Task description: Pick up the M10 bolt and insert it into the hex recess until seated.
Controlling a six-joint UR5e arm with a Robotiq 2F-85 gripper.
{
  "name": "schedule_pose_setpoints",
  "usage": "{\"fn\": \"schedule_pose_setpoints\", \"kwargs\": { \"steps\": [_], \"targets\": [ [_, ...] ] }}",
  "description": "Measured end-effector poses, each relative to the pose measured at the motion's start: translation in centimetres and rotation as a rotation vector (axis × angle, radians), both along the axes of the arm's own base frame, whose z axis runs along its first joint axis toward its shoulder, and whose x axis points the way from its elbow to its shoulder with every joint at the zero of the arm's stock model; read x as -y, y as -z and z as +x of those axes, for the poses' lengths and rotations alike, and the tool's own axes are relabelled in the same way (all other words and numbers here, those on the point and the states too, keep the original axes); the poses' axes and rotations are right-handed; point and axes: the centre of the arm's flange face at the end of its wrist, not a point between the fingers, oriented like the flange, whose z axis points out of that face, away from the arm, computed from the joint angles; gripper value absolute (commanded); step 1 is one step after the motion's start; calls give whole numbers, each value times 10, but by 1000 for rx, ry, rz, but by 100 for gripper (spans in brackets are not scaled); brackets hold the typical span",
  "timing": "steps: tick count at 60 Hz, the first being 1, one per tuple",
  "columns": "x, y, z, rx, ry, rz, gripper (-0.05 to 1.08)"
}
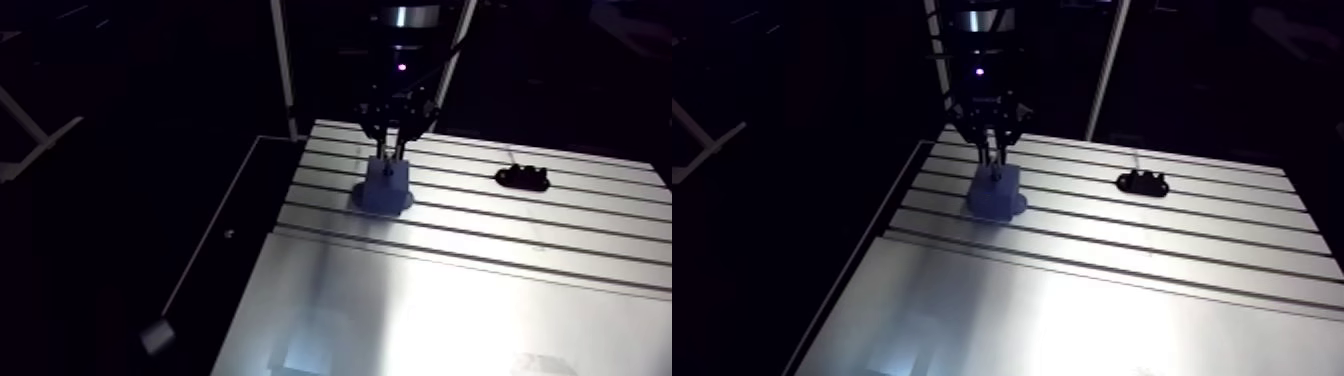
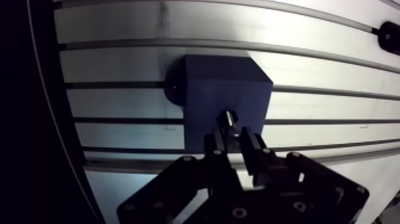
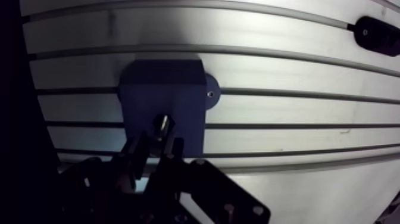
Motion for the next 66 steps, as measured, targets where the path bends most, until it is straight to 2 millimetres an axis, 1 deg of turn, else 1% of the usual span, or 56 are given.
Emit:
{"fn": "schedule_pose_setpoints", "kwargs": {
  "steps": [48,66],
  "targets": [
    [1,8,2,14,-2,3,75],
    [1,8,1,4,-2,1,73]
  ]
}}
